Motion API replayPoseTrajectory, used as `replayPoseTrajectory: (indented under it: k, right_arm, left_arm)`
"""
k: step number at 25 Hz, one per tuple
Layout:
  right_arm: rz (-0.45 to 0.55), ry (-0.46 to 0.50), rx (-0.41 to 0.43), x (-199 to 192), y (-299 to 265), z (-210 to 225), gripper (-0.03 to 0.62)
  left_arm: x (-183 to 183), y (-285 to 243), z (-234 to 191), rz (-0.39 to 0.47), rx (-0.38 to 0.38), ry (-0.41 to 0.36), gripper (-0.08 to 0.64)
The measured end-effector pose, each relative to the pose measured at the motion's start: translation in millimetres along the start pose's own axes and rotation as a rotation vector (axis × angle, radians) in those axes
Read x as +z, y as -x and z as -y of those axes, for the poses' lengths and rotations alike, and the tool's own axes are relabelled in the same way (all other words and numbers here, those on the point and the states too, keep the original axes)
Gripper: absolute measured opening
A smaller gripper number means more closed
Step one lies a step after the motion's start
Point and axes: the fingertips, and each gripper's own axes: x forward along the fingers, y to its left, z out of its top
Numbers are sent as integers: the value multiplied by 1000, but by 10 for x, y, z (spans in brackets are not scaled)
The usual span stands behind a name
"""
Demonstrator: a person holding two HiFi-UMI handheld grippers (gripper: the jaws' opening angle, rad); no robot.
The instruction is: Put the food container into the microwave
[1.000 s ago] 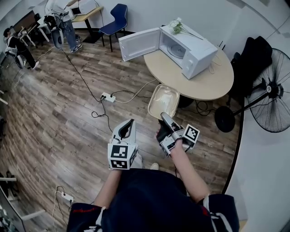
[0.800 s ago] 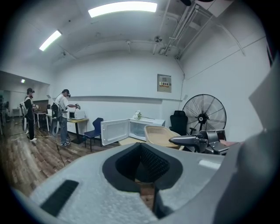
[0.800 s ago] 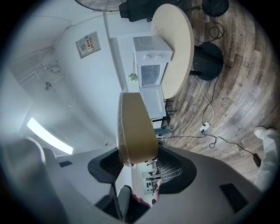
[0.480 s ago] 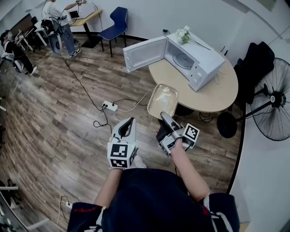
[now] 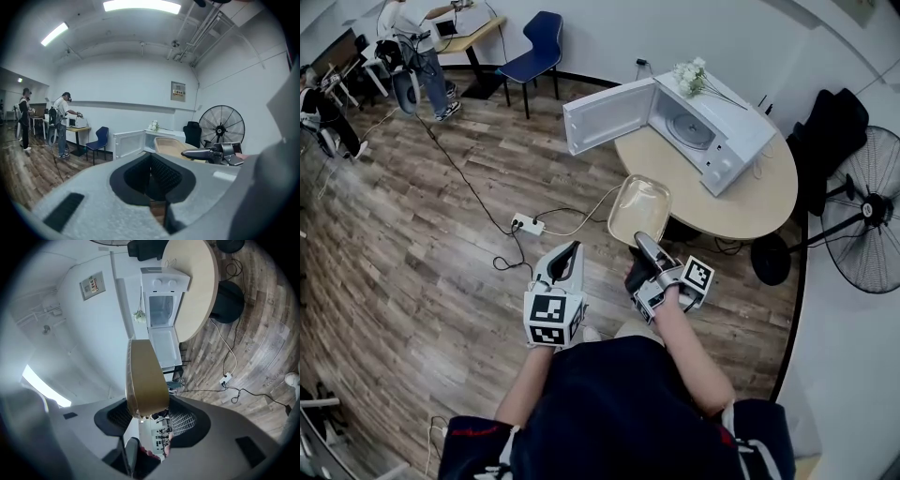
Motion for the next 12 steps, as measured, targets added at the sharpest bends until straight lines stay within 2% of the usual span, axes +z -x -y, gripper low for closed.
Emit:
replayPoseTrajectory:
  k: [4,12]
  right_arm:
    - [13,4,0,68,-139,-5,229]
    - [38,-20,-3,439,-420,61,229]
  left_arm:
    - [8,-140,-112,-4,-18,3,15]
    - [43,-667,-158,-20,-60,-15,15]
